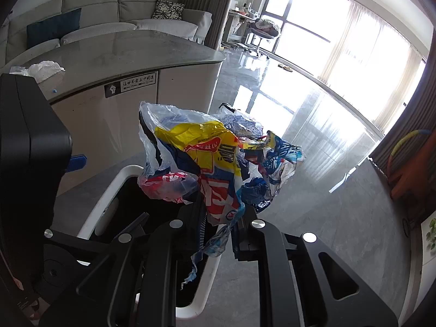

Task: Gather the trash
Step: 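Open the left gripper then the right gripper to drop both items into the bin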

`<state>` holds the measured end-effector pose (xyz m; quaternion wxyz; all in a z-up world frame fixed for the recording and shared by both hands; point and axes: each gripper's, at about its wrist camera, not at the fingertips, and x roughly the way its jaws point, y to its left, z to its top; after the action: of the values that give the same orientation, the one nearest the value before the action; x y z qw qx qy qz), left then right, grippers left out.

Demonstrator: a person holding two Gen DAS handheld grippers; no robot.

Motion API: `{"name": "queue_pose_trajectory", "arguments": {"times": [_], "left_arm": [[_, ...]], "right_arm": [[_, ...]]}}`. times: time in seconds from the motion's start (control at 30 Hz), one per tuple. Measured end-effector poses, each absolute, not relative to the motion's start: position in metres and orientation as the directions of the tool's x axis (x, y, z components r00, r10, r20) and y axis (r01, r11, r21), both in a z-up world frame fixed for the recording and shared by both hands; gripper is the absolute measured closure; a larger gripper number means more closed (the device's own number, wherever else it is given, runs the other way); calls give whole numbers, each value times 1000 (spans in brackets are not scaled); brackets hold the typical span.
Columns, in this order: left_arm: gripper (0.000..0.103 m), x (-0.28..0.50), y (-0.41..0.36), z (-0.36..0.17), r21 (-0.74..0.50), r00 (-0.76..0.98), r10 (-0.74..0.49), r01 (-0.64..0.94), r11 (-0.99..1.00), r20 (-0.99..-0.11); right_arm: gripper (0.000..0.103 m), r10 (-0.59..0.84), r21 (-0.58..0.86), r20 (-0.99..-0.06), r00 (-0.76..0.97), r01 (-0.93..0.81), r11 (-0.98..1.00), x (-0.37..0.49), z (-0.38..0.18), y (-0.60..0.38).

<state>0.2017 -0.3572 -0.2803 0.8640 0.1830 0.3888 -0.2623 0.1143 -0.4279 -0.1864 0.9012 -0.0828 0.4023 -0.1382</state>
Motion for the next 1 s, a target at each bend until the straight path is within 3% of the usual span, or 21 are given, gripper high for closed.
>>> {"name": "queue_pose_trajectory", "arguments": {"times": [0.6,1.0], "left_arm": [[6,202,-326,-257,129,620,-278,529,839,-734],[6,207,-319,-242,113,638,-279,502,858,-717]], "right_arm": [[86,-285,-252,-759,586,139,958,136,-189,-442],[85,-197,-217,-866,459,10,976,168,-217,-458]]}}
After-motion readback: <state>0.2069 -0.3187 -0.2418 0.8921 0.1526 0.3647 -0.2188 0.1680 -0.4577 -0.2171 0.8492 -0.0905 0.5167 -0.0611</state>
